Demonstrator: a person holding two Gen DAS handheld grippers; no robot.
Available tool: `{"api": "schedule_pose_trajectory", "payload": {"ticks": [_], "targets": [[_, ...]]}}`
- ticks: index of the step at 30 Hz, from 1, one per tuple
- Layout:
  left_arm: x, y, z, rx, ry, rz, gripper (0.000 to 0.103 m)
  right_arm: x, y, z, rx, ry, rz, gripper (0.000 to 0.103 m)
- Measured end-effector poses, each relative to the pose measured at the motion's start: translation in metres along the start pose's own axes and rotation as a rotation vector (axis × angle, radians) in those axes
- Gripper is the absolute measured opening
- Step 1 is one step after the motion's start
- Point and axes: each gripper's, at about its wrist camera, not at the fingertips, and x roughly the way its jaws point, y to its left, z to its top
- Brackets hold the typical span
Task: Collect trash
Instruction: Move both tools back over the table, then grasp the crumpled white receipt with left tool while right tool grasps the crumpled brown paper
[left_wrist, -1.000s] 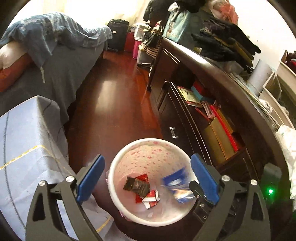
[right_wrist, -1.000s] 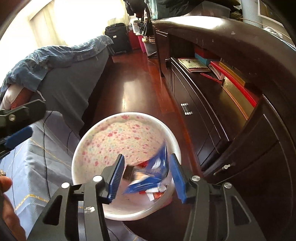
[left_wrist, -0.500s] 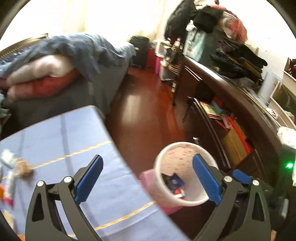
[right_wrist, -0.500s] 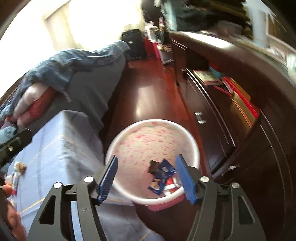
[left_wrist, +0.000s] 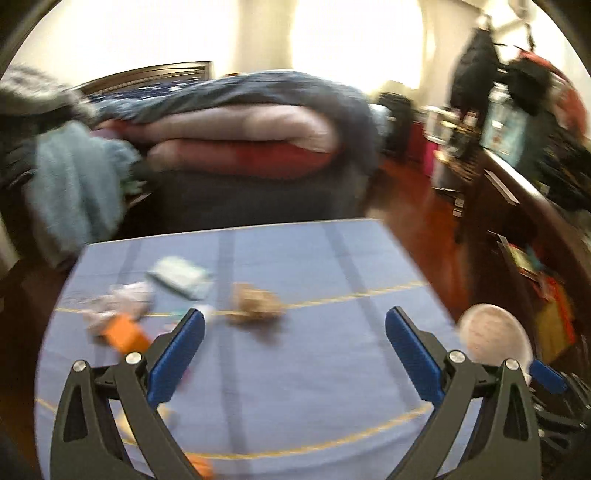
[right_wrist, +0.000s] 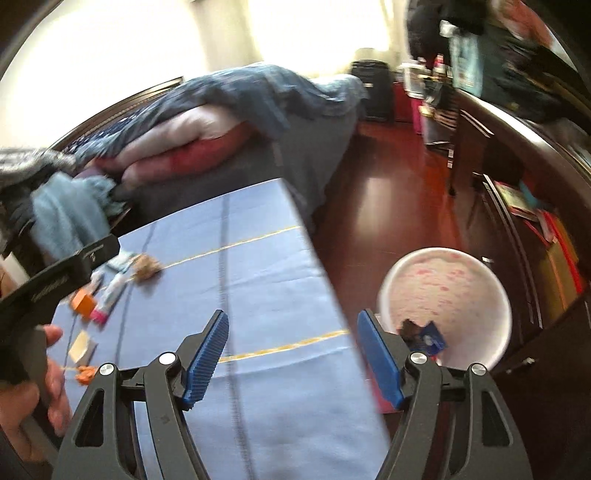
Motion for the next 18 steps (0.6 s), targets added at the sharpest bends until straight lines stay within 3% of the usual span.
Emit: {"api": "schedule_pose_trajectory", "payload": {"ticks": [10,14,18], "targets": [[0.035,0.135,0.014,-0.201,0.048,0.201,0.098,0.02,0.087,-0.001,-0.154,0.029,0.071,0.072],[0.062,0.177,0.013,-0.277,0.107,0.202,0.098,0.03,0.12,0.002,-0.212,0.024,0.079,0.075],[0.085,0.195,0.007,-0.325,0.153,0.169,0.098,0.046,0.148,0.009,-0.254,0.029,0.087,0.076]]}}
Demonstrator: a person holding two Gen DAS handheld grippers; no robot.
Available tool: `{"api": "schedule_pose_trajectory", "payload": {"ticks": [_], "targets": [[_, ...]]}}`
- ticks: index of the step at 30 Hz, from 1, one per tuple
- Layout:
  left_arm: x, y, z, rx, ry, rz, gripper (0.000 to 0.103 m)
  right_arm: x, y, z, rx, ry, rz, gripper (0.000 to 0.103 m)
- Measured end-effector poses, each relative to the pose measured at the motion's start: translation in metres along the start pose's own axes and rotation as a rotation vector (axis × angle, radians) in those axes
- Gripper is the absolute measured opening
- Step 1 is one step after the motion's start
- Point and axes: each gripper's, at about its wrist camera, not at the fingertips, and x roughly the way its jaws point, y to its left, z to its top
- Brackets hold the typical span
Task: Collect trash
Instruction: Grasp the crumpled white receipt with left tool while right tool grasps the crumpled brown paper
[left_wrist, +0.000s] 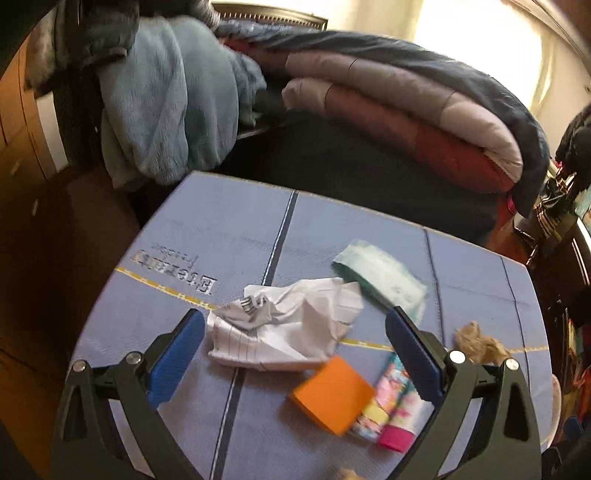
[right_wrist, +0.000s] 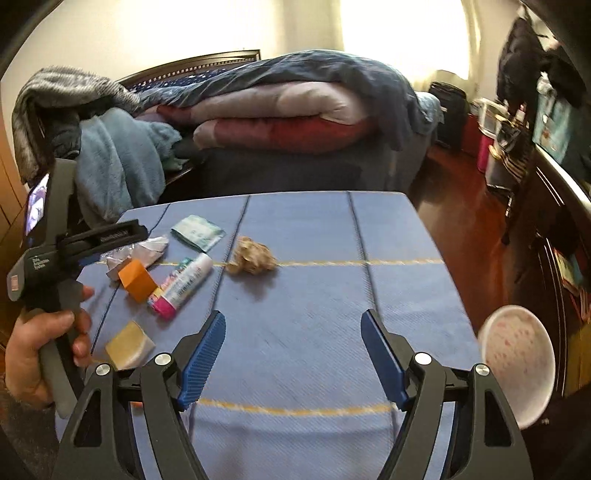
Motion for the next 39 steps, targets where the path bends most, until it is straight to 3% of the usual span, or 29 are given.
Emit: {"api": "schedule_pose_trajectory", "payload": {"ticks": [10,20,25,28,30,39], "targets": [[0.034,0.007,0.004,0.007,0.04,0.002,0.098,0.07,0.021,0.03,0.006,0.079,-0.014,0.076],[0.043,0.01,0.005,0.006,0.059,0.011,0.097,0.119,0.03,0.046,0.046,0.146,0.004,0.075],[0.043,0.011,0.005,0.006,0.051,0.022,0.084,0.129,0.035,0.045,0.035,0.171,-0.002,0.059],[0.042,0.011,0.006,0.005,0.045,0.018,0.078,0.128,0.036,0.045,0.026,0.168,-0.01,0.038],[0.04,0.011,0.006,0.002,0.042,0.006,0.073,0.127,0.035,0.045,0.027,0.169,-0.01,0.032],[0.013,0.014,0.003,0.015,-0.02,-0.037,0.064,0.101,0.017,0.036,0.057,0.152,0.008,0.029]]}}
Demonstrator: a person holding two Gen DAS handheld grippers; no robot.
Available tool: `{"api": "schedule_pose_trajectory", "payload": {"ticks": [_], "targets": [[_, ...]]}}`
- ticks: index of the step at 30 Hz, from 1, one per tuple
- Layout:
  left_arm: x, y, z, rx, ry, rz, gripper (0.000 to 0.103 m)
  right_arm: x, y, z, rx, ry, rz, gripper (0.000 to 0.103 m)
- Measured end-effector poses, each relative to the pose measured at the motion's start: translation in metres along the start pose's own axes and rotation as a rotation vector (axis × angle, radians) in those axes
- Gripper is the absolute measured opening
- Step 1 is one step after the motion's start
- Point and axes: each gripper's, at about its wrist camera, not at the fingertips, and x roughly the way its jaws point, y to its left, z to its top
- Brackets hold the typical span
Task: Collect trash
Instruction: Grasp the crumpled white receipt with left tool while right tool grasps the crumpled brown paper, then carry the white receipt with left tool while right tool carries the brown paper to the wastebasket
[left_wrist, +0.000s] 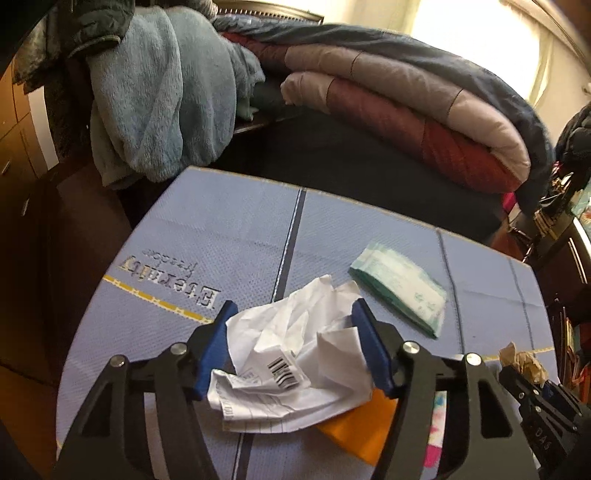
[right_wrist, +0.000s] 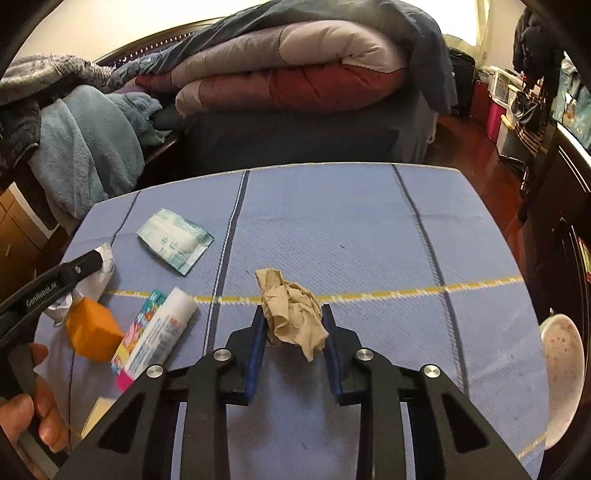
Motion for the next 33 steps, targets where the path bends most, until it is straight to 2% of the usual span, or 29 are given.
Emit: {"api": "schedule_pose_trajectory", "payload": {"ticks": [7,16,26,33], "targets": [[-0.044,-0.001,-0.007,-0.018,-0.062,-0.073,0.063,-0.039,-0.02,-0.018,0.035,-0.03,0.039,0.029],[-0.115,-0.034,-0.028,0.03,-0.145,-0.187,0.063,-0.087,-0.047,-0.047,0.083,-0.078,0.072,0.03],[-0.159,-0.112,-0.075,0.165,-0.14,-0.338,0.064,-0.133,-0.091,-0.084,0.132,-0.128,0.031,0.03],[-0.178,-0.181,-0.104,0.27,-0.116,-0.454,0.064,-0.159,-0.144,-0.103,0.209,-0.162,-0.025,0.03]]}}
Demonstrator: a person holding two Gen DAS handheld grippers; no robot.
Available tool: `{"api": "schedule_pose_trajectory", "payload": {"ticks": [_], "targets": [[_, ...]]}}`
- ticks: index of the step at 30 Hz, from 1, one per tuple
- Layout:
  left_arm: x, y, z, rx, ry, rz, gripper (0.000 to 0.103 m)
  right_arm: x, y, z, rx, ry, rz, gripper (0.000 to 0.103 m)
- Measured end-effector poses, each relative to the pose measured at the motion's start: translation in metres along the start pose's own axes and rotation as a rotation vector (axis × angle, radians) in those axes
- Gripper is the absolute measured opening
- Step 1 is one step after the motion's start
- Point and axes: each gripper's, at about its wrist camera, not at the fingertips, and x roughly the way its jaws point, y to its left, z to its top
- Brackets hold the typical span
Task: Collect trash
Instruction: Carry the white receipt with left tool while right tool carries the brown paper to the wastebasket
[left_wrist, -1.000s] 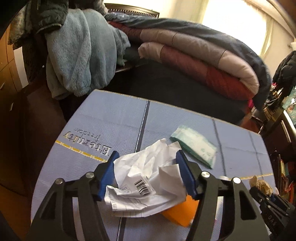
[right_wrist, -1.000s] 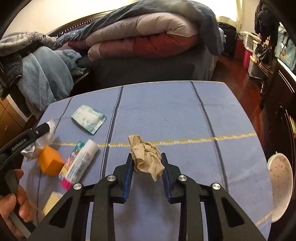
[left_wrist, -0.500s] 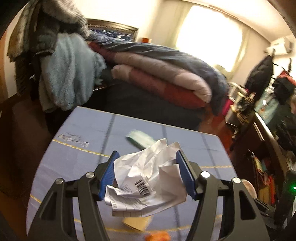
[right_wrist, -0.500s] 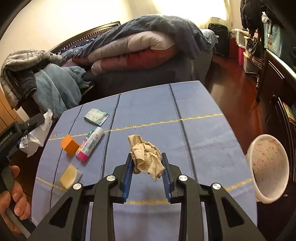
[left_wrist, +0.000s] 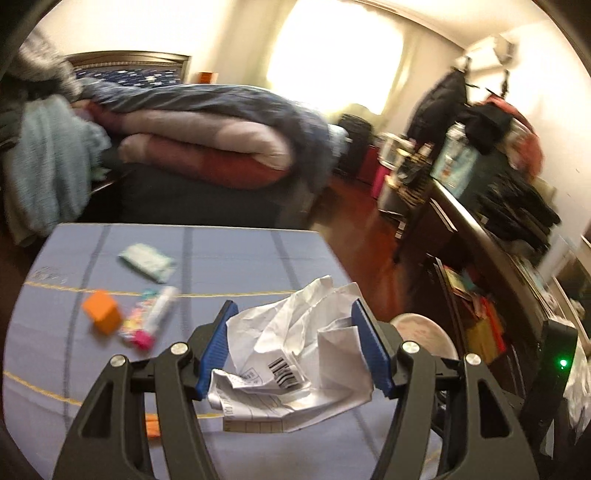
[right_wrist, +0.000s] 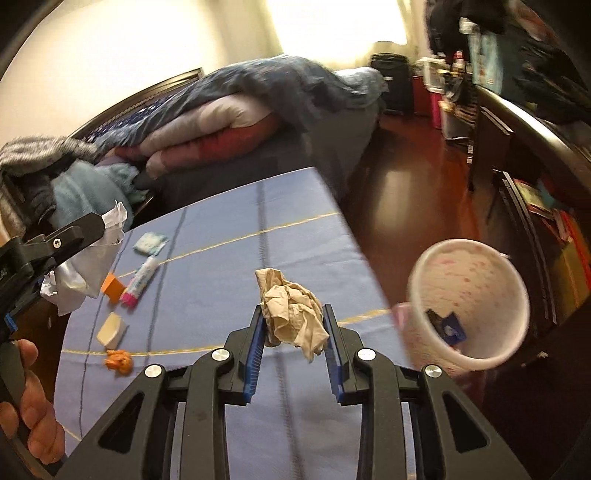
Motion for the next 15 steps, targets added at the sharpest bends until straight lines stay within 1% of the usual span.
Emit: {"api": "schedule_pose_trajectory", "payload": {"ticks": [1,5,8,15], "targets": [[0.002,-0.007,-0.001,0.01,0.003,-0.008,0.064,-0.003,-0.007,0.0,0.013,-0.005,-0.007,0.03],[0.019,-0.054,-0.005,0.09,0.027,-0.069,0.064,-0.014,-0.049,0.0,0.08,-0.032,-0.062,0.031],[0.037,-0.092,-0.011,0.156,0.052,-0.118,0.064,-0.02,-0.079,0.0,0.127,-0.048,-0.106,0.031],[0.079,-0.16,-0.018,0.269,0.092,-0.217,0.064,-0.026,-0.143,0.0,0.221,-0.08,-0.2,0.031]]}}
